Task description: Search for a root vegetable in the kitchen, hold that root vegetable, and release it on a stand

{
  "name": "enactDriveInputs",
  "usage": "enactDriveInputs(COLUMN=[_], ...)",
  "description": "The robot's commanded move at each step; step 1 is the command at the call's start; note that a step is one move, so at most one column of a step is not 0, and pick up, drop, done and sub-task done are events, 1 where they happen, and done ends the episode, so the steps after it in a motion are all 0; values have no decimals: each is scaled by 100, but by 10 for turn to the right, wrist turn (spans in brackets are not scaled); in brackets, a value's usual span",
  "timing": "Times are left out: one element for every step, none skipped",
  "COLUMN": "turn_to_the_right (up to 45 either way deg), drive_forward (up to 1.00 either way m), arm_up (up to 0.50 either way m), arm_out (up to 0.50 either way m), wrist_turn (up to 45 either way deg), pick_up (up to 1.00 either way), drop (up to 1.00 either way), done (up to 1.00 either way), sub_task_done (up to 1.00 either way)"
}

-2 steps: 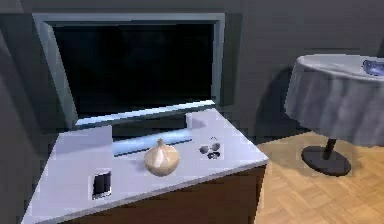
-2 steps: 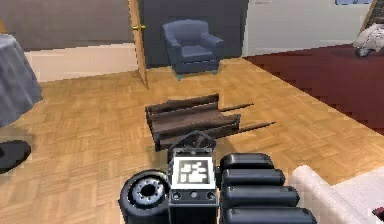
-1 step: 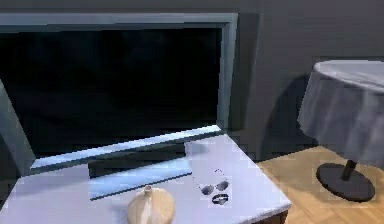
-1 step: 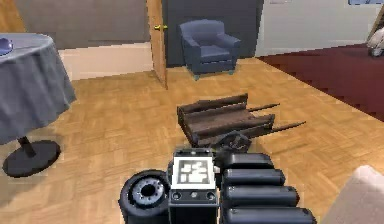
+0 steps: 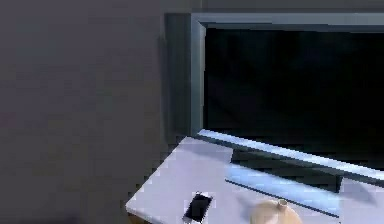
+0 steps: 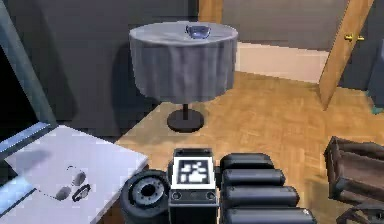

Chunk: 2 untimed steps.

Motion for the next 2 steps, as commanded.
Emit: enactDriveInputs(turn_to_the_right=[-450, -300], drive_forward=[0, 0], arm_up=[0, 0], arm_out=[0, 0], wrist_turn=[0, 0], pick_up=[0, 0], drop=[0, 0], done=[0, 0], sub_task_done=[0, 0])
